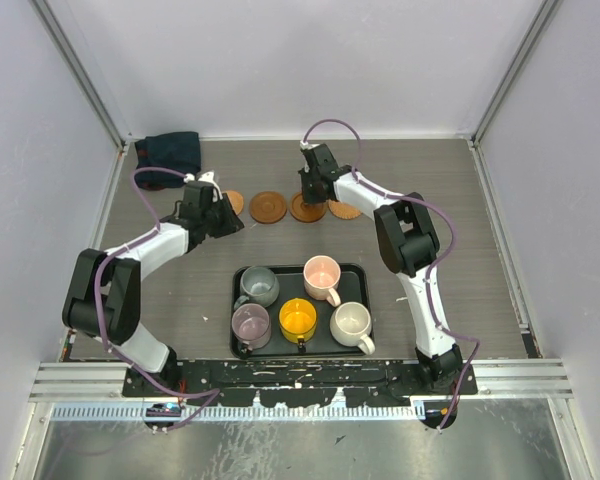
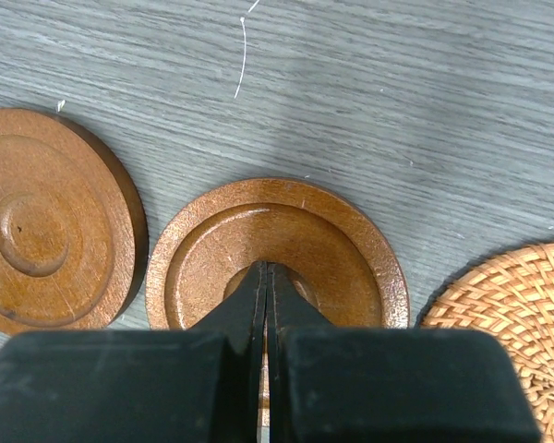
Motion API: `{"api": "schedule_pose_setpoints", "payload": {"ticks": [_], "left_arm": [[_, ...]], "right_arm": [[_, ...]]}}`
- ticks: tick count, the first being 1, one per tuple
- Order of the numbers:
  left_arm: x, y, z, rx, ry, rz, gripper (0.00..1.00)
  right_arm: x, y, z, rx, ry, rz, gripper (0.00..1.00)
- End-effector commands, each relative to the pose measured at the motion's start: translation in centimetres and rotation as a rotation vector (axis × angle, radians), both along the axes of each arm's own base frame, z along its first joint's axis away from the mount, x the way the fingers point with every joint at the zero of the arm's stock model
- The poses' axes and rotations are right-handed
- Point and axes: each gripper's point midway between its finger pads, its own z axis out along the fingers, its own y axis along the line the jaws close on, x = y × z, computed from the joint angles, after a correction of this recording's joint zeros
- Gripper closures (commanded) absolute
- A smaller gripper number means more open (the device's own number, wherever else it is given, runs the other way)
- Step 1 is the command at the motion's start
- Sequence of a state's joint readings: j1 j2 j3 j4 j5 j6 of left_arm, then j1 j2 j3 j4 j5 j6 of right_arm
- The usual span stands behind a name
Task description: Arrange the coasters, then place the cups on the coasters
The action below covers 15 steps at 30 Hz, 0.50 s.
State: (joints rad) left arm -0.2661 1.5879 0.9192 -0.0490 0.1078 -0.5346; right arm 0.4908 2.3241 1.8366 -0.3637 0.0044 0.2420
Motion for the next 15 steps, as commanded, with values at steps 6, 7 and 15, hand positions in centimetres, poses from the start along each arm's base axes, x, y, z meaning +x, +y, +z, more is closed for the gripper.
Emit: {"api": "schedule_pose_setpoints", "payload": {"ticks": [6, 7, 15], "left_arm": [[1.3, 0.2, 0.7, -0.004, -0.045, 0.017, 0.73], [1.2, 0.2, 0.6, -0.002, -0.043, 0.018, 0.73], [1.6, 0.2, 0.8, 0.001, -0.050, 0.016, 0.73]], "right_arm": [[0.5, 1.1, 0.3, 0.028, -0.005, 0.023, 0.99], [0.5, 1.1, 0.3, 0.029, -0.005, 0.023, 0.99], [0.8, 1.1, 2.1, 0.040, -0.046, 0.031, 0.99]]}}
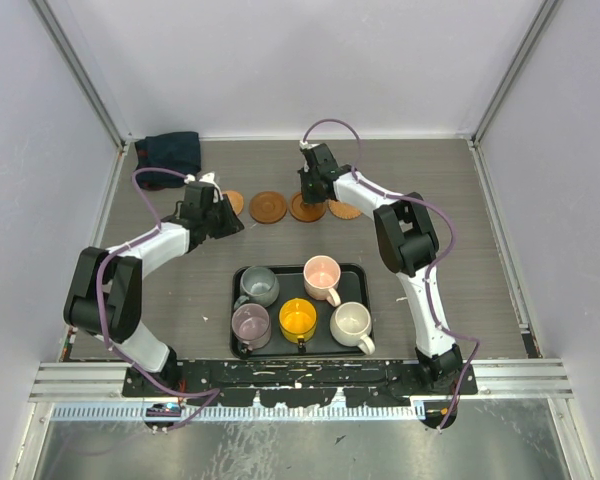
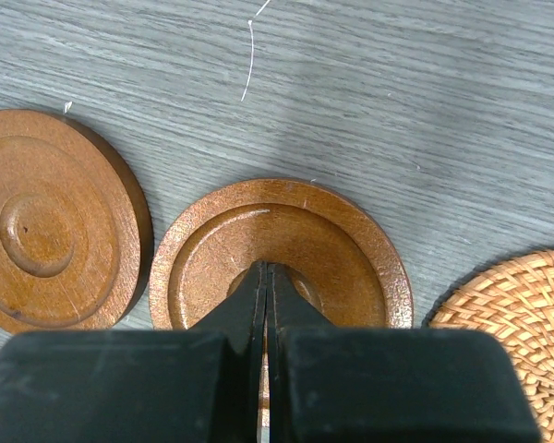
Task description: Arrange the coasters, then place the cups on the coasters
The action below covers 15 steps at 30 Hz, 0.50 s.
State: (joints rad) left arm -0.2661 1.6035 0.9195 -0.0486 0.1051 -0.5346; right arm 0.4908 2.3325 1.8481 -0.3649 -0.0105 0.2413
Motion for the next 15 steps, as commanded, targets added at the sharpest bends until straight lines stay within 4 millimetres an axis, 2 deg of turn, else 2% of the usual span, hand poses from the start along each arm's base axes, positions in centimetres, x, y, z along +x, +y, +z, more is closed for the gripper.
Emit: {"api": "schedule_pose_setpoints", "payload": {"ticks": [1, 9, 15], "left_arm": [[1.6, 0.1, 1.5, -0.005, -0.064, 0.012, 0.73], [2.2, -0.2, 2.9, -0.017, -0.098, 0.001, 0.73], [2.9, -0.6, 3.8, -0.022, -0.122, -0.013, 0.73]], "right_arm": [[0.8, 0.9, 2.8, 0.038, -0.064, 0.022, 0.99], [1.1, 1.4, 9.7, 0.104, -0.183, 0.044, 0.99], [-0.5, 1.2, 14.1, 0.144, -0.258, 0.050, 0.99]]}}
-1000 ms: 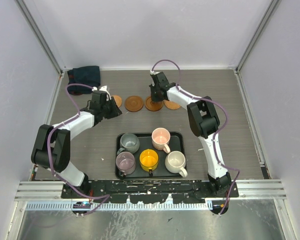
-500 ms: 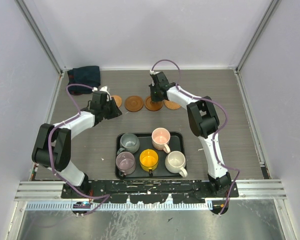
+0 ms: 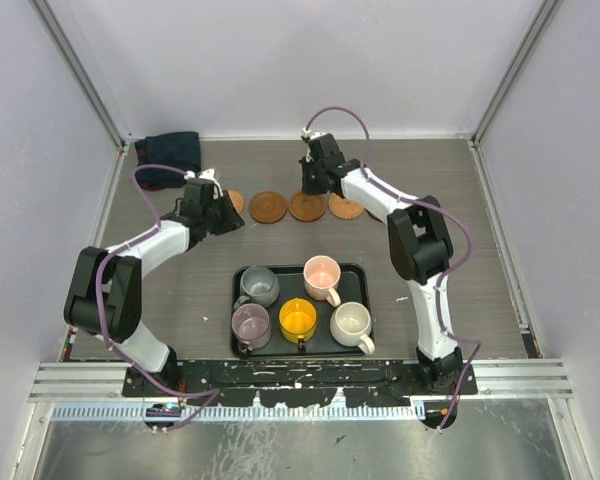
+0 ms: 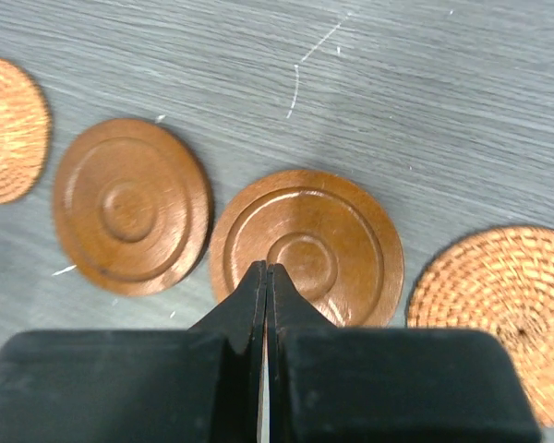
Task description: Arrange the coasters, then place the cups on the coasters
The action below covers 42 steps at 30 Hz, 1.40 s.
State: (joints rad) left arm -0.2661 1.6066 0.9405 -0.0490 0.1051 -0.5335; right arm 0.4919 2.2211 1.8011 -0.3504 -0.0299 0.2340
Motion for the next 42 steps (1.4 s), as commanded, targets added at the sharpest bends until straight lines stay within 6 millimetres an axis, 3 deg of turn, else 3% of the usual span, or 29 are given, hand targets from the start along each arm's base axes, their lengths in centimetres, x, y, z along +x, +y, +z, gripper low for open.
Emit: {"api": "schedule_pose_setpoints", "payload": {"ticks": [1, 7, 12, 18, 20, 26, 29, 33, 42], "left_arm": [[2.5, -0.5, 3.1, -0.020, -0.107, -0.015, 0.73], [3.8, -2.2, 3.1, -0.057, -0.106, -0.079, 0.70], [4.4, -3.8, 2.1, -0.056, -0.087, -0.125, 0.48], [5.2, -5.1, 0.8, -0.020, -0.059, -0.154, 0.38], [5.4, -5.4, 0.4, -0.007, -0.046, -0.160, 0.33], [5.4, -5.9, -0.3, 0.012, -0.028, -0.173, 0.35], [5.7, -6.1, -0.1, 0.011, -0.041, -0.183, 0.38], [6.5, -6.8, 0.3, -0.001, -0.055, -0.199, 0.40], [8.1, -7.2, 0.3, 0.018, -0.055, -0.210, 0.37]], "right_arm": [[-0.5, 0.8, 10.0, 0.103, -0.203, 0.026, 0.99], [-3.1, -1.5, 12.2, 0.107, -0.255, -0.015, 0.94], [-5.6, -4.4, 12.8, 0.079, -0.293, -0.073, 0.89], [-8.4, -6.9, 15.1, 0.090, -0.358, -0.121, 0.71], [-9.2, -7.6, 16.1, 0.099, -0.383, -0.134, 0.69], [-11.3, -10.0, 17.8, 0.107, -0.437, -0.193, 0.69], [-12.1, -11.3, 17.8, 0.094, -0.455, -0.237, 0.71], [-12.8, -12.1, 17.5, 0.085, -0.453, -0.260, 0.87], [-14.2, -13.8, 17.9, 0.078, -0.476, -0.305, 0.99]]}}
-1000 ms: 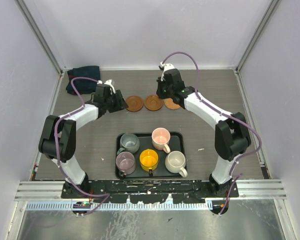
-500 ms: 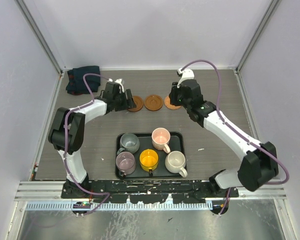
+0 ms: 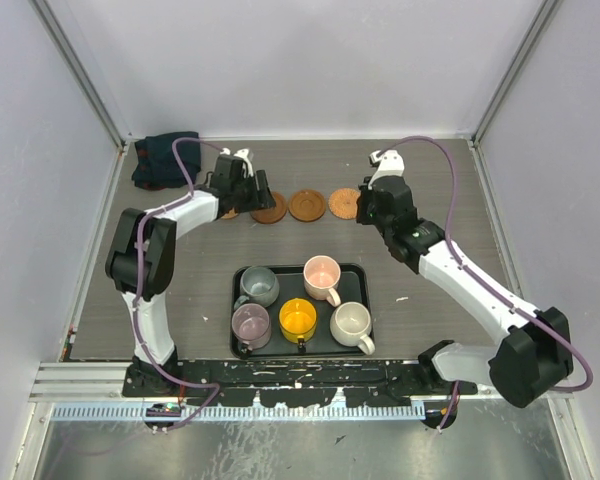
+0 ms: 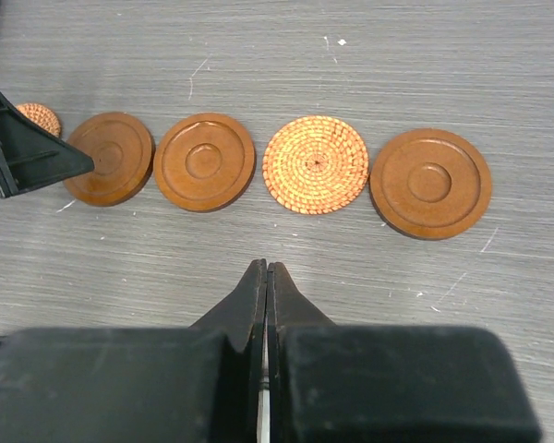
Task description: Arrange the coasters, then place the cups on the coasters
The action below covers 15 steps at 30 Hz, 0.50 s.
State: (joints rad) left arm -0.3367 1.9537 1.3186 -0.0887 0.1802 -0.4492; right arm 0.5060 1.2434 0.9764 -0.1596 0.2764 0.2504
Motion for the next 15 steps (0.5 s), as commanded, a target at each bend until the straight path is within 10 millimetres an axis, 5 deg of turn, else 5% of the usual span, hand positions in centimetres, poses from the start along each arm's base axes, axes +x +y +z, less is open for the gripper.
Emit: {"api": "schedule_pose_setpoints", "payload": {"ticks": [1, 9, 15], "left_arm": [[1.4, -0.6, 1.4, 0.008, -0.041, -0.029, 0.38], [1.8, -1.2, 0.1, -0.004, -0.012, -0.041, 0.50], [1.6, -1.4, -0.3, -0.009, -0.002, -0.051, 0.49]], "right_arm": [[-0.3, -1.1, 3.9, 0.053, -0.112, -0.051, 0.99], [-1.3, -2.3, 4.8, 0.076, -0.149, -0.094, 0.99], [-1.6, -2.9, 4.9, 0.069, -0.153, -0.116, 0.99]]}}
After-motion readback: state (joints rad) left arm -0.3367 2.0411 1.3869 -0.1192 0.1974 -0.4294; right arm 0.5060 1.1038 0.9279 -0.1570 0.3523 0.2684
